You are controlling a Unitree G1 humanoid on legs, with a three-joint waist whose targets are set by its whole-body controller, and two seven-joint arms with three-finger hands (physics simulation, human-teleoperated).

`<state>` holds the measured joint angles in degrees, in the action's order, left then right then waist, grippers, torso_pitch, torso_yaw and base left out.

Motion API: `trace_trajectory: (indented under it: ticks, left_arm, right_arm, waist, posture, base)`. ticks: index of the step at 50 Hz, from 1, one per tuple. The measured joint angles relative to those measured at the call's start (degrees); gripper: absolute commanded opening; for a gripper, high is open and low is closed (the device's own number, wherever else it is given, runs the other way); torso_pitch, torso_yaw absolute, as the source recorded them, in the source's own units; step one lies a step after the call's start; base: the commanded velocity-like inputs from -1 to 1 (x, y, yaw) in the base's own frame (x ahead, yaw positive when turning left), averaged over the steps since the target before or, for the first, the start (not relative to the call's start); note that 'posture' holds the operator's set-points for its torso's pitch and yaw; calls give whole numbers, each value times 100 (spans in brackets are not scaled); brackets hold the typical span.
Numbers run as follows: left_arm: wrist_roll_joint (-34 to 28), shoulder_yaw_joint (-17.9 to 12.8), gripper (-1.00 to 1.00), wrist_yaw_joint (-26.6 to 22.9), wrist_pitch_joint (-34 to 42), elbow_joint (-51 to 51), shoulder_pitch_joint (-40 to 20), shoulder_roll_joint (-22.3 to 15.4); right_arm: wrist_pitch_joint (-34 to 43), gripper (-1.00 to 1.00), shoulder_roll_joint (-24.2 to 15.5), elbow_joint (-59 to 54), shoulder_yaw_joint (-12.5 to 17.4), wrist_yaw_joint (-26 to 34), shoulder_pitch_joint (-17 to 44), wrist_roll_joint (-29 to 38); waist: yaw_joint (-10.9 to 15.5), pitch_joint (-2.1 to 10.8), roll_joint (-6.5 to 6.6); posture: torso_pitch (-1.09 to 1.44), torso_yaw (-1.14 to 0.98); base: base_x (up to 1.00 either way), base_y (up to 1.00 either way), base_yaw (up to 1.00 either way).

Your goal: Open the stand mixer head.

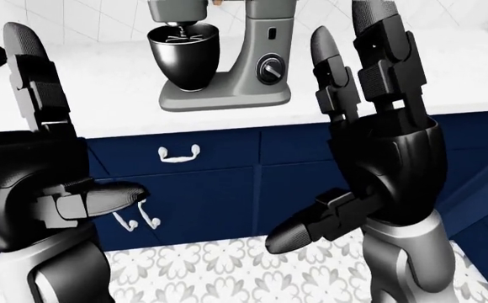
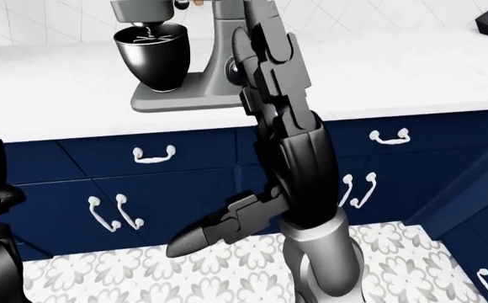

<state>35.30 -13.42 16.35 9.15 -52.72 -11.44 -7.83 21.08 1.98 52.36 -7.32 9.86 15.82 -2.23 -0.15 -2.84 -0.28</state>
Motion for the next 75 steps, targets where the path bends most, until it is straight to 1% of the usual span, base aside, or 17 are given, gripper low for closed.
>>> trace_trajectory:
  ticks: [3, 8, 12, 15, 18, 21, 25, 26, 29, 33, 34, 37, 41, 43, 53, 64, 75]
  left_arm:
    - [5, 112, 100, -18, 74, 122, 127, 80]
    - [8, 36, 100, -43, 39, -7, 12, 21]
    - [8, -28, 100, -2, 50, 161, 159, 38]
    - [10, -74, 100, 19, 8, 49, 83, 5]
    - [17, -29, 100, -29, -49, -15, -3, -13]
    - [39, 84, 100, -21, 62, 168, 136, 66]
    - [54, 1, 100, -19, 78, 64, 10, -11]
    - [57, -17, 100, -22, 55, 39, 13, -17]
    - [64, -90, 100, 37, 64, 119, 124, -11]
    - [69, -100, 100, 38, -12, 6, -21, -57]
    - [73, -74, 100, 16, -27, -8, -18, -46]
    - [102, 47, 100, -1, 66, 165, 111, 24]
    - [109, -51, 100, 2, 51, 39, 4, -40]
    - [112, -66, 100, 3, 4, -18, 21, -33]
    - [79, -71, 100, 66, 35, 49, 63, -25]
    - [130, -93, 100, 87, 54, 101, 82, -46]
    - [117, -91, 100, 51, 35, 101, 97, -30]
  right_arm:
    - [23, 100, -78, -42, 88, -21, -162, -89]
    - [-12, 100, -44, -9, -7, -61, -26, 92]
    - [92, 100, -26, -116, -65, 15, -151, -19]
    - [37, 100, -47, -7, -92, 10, -17, 77]
    - [-44, 100, 3, 17, -52, 5, 6, 90]
    - [23, 100, -79, -117, 44, -9, -137, 94]
    - [43, 100, -13, -64, 0, -41, -13, 187]
    - [39, 100, 7, -19, -11, -28, -29, 141]
    - [96, 100, -24, -69, -105, 34, -103, 80]
    - [19, 100, 19, 32, -109, 45, 57, 129]
    - [20, 100, 22, 58, -89, 44, 43, 99]
    - [79, 100, -43, -49, 20, 20, -116, 77]
    - [74, 100, -24, -20, -53, -37, 20, 227]
    - [38, 100, -7, 20, -95, -10, -2, 235]
    - [82, 100, 2, -7, -101, 37, -116, 139]
    - [77, 100, -5, -47, -92, 4, -167, 99]
    - [54, 100, -11, -107, -34, -65, -168, 2]
  waist:
    - [-58, -309, 182]
    - [-33, 60, 230]
    - [49, -283, 82]
    - [22, -29, 185]
    - [9, 9, 36]
    - [-66, -370, 190]
    - [-31, -29, 223]
    - [-12, -3, 209]
    - [62, -304, 67]
    - [-5, 12, 59]
    - [-17, 3, -15]
    - [-125, -329, 151]
    - [-94, -36, 33]
    - [-58, -32, 194]
    - [-6, 156, 83]
    - [-51, 153, 118]
    - [-72, 521, 131]
  posture:
    - [0, 0]
    - [0, 0]
    - [0, 0]
    - [0, 0]
    - [0, 0]
    - [0, 0]
    - [0, 0]
    - [0, 0]
    - [0, 0]
    - [0, 0]
    - [0, 0]
    - [0, 0]
    - [0, 0]
    - [0, 0]
    - [0, 0]
    - [-4, 0]
    - [-15, 0]
  base:
    - [72, 0, 0]
    - [0, 0, 0]
    - [95, 0, 0]
    - [0, 0, 0]
    - [33, 0, 0]
    - [62, 0, 0]
    - [0, 0, 0]
    - [100, 0, 0]
    - [67, 0, 0]
    - [0, 0, 0]
    - [85, 0, 0]
    - [71, 0, 0]
    - [0, 0, 0]
    - [0, 0, 0]
    - [0, 0, 0]
    - [0, 0, 0]
    - [0, 0, 0]
